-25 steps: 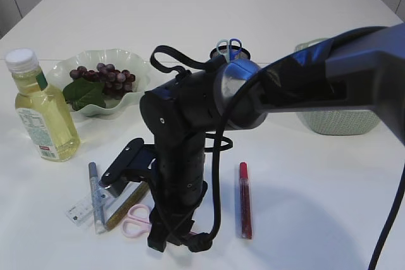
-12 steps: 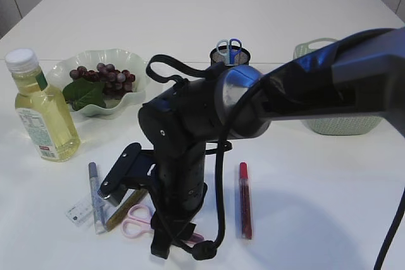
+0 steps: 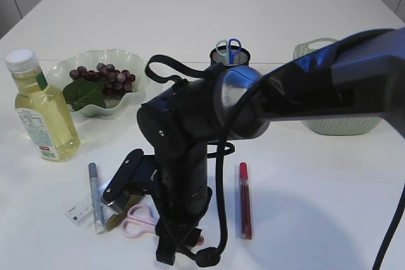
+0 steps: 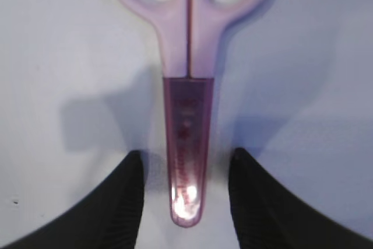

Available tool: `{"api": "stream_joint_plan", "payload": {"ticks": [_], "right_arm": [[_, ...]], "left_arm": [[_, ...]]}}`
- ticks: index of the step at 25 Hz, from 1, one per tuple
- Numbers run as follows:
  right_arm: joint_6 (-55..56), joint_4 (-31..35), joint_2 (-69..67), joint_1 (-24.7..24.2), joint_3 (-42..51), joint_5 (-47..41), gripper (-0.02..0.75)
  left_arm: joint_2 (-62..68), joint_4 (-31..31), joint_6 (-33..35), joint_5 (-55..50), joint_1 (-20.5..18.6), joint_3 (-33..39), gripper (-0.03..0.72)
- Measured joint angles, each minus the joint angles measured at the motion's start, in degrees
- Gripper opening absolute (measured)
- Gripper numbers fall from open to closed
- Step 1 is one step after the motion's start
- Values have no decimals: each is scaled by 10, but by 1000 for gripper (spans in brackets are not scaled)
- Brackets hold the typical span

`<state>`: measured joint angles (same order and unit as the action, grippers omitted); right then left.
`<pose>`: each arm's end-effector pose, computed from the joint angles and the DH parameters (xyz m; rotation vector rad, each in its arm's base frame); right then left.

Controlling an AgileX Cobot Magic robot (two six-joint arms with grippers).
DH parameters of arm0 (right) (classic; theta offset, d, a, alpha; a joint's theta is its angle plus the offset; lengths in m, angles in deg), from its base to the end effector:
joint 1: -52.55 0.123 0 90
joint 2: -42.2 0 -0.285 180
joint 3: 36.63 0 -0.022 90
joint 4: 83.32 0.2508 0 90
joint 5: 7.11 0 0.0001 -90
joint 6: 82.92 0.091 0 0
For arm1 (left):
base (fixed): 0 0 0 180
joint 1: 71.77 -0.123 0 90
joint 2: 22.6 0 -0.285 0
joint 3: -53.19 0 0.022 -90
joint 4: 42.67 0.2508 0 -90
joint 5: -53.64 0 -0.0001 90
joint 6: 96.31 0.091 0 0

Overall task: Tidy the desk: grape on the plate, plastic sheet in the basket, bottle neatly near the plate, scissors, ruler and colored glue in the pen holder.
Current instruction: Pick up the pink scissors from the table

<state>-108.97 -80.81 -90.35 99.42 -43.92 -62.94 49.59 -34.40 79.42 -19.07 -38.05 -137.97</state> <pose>0.2768 0.3003 0.1152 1.8203 -2.5290 -0.0498 0.1623 -0.0933 0.4729 0.5735 2.2554 -0.1515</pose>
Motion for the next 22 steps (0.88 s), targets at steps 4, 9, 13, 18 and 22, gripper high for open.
{"api": "stream_joint_plan", "payload": {"ticks": [4,9,13,18,22], "right_arm": [[0,0,0,0,0,-1,386],[0,2,0,0,0,6,386],[0,2,1,0,1,9,386],[0,2,1,0,1,10,375],[0,-3,1,0,1,12,304]], "left_arm": [[0,3,0,0,0,0,290],[0,15,0,0,0,0,290],[0,25,0,0,0,0,290],[0,28,0,0,0,0,290],[-1,28,0,0,0,0,290]]}}
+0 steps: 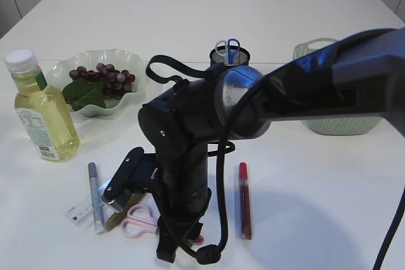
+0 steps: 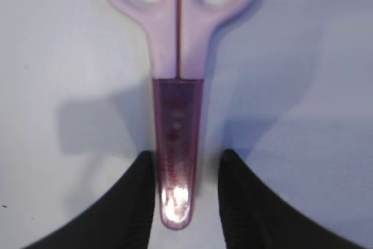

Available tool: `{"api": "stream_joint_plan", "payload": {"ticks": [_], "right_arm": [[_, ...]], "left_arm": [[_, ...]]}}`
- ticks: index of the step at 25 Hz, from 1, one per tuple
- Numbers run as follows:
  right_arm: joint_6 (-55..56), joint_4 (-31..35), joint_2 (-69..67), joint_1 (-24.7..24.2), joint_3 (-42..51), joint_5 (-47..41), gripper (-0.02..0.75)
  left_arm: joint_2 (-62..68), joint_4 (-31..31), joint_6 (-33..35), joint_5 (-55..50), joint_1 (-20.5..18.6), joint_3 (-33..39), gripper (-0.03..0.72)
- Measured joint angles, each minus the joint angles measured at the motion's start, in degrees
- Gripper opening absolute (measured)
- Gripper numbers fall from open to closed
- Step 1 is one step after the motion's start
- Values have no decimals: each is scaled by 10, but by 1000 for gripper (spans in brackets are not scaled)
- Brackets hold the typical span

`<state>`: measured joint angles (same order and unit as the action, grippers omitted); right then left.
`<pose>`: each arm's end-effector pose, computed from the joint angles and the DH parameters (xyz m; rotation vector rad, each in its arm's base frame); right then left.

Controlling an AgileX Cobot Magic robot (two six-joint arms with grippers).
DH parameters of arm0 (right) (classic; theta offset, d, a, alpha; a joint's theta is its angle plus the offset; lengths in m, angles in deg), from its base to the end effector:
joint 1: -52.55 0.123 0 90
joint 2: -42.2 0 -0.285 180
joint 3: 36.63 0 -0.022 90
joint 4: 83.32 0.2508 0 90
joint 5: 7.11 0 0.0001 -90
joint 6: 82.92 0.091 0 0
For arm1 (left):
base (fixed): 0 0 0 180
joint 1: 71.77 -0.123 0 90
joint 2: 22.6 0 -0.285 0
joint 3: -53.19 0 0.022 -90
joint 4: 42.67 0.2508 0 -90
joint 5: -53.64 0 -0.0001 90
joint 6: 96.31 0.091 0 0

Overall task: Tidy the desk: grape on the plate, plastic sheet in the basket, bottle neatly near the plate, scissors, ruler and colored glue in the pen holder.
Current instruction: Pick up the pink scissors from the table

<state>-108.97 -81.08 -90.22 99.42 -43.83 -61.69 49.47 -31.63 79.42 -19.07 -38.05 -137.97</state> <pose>0.2782 0.3013 0.1158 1.8367 -2.5454 -0.0502 0.1637 -0.0893 0.4739 0.5637 2.2431 -0.0938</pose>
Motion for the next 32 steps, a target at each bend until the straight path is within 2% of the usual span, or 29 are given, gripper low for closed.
{"api": "stream_joint_plan", "payload": {"ticks": [4,7,32], "right_arm": [[0,-2,-2,0,0,3,223],[0,-2,-6,0,-1,3,197],[11,-2,-8,0,-5,-9,191]], "left_arm": [[-7,1,0,0,0,0,290],[-14,7,0,0,0,0,290],[-24,11,0,10,0,0,290]]}}
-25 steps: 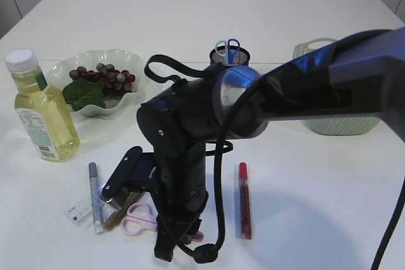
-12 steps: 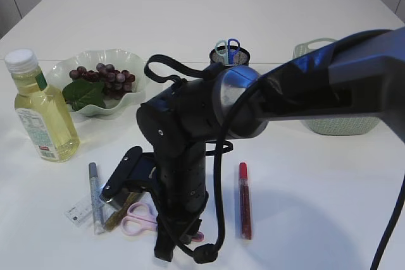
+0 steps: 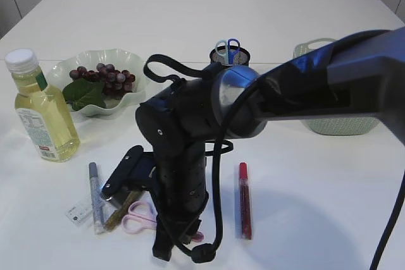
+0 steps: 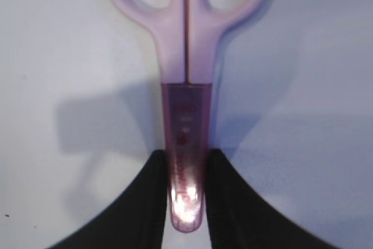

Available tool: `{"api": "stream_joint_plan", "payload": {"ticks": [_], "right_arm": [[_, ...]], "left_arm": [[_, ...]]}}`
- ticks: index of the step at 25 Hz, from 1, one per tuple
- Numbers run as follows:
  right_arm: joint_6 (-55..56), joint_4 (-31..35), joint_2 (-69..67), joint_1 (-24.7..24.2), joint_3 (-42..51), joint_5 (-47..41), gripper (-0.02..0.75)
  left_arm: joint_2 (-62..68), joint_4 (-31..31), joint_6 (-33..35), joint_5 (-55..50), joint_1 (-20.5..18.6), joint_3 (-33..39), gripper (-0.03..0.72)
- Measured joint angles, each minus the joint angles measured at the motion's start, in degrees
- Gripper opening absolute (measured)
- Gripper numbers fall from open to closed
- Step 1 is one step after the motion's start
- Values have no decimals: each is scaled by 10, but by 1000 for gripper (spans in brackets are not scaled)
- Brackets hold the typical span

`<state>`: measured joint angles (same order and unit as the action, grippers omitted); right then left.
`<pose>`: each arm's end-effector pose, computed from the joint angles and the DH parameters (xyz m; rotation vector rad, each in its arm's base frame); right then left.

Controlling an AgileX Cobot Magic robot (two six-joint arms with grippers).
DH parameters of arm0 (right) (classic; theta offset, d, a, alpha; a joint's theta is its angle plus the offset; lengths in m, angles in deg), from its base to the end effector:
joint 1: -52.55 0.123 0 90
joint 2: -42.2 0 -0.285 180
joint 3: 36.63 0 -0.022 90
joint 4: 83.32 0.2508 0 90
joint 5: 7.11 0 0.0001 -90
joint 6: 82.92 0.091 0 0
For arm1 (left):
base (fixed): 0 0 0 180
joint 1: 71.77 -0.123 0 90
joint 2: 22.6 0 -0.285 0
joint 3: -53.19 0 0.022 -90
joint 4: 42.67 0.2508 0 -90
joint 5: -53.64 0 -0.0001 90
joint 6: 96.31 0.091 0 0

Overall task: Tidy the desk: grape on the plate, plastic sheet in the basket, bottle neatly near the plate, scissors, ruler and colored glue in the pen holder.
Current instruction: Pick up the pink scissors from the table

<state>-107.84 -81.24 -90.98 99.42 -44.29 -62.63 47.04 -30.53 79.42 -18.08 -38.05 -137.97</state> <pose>0.2785 0.3012 0.1121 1.8016 -2.5446 -0.0401 0.1528 -0.0801 0.4829 0.5426 2.1842 -0.0922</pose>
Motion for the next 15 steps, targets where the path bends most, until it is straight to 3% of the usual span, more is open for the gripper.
{"api": "stream_joint_plan", "payload": {"ticks": [15], "right_arm": [[127,-11,0,0,-1,-15,190]], "left_arm": [[0,-4,0,6,0,0,290]]}}
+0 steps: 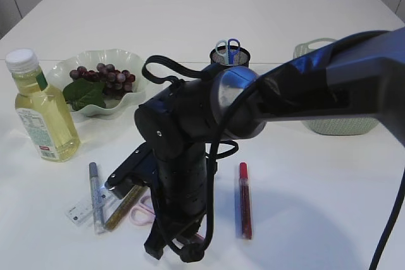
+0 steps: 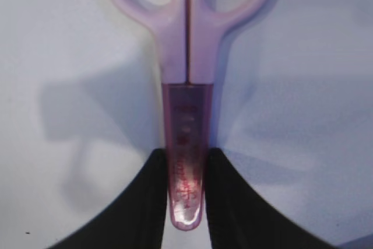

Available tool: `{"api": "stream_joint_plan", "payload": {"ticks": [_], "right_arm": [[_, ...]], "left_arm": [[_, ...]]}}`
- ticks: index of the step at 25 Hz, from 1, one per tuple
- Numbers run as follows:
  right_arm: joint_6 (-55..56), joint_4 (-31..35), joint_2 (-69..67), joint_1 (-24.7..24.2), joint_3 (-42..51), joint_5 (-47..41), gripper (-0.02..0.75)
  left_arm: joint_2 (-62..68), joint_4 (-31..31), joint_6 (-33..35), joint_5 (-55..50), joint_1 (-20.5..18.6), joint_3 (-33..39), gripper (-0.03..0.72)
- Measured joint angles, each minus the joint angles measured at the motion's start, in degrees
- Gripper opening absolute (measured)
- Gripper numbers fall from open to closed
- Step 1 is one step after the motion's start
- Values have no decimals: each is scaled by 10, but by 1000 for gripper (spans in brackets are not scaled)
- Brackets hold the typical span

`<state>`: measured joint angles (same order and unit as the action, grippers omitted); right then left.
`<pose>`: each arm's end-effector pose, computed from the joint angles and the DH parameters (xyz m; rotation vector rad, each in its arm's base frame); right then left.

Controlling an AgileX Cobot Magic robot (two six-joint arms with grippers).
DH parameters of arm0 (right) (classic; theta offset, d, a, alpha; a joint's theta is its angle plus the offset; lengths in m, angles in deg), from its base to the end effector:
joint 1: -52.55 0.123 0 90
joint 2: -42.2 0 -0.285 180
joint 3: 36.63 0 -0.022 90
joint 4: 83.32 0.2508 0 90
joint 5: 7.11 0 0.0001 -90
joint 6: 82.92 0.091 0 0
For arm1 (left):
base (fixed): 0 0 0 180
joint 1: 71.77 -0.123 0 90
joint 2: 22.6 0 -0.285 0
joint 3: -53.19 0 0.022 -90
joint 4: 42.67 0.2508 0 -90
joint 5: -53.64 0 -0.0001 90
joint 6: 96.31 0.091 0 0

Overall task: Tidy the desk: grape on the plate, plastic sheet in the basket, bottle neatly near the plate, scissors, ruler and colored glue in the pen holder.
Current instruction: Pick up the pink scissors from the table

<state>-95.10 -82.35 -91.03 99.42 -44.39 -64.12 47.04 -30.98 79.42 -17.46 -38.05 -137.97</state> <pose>0.2781 0.2988 0.1121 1.5129 -2.7013 -0.0007 0.1530 -0.0811 0.4835 0.5429 2.1754 -0.1051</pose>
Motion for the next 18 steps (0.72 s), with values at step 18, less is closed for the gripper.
{"api": "stream_joint_plan", "payload": {"ticks": [18], "right_arm": [[39,20,15,0,13,5,190]], "left_arm": [[0,-19,-3,3,0,0,290]]}}
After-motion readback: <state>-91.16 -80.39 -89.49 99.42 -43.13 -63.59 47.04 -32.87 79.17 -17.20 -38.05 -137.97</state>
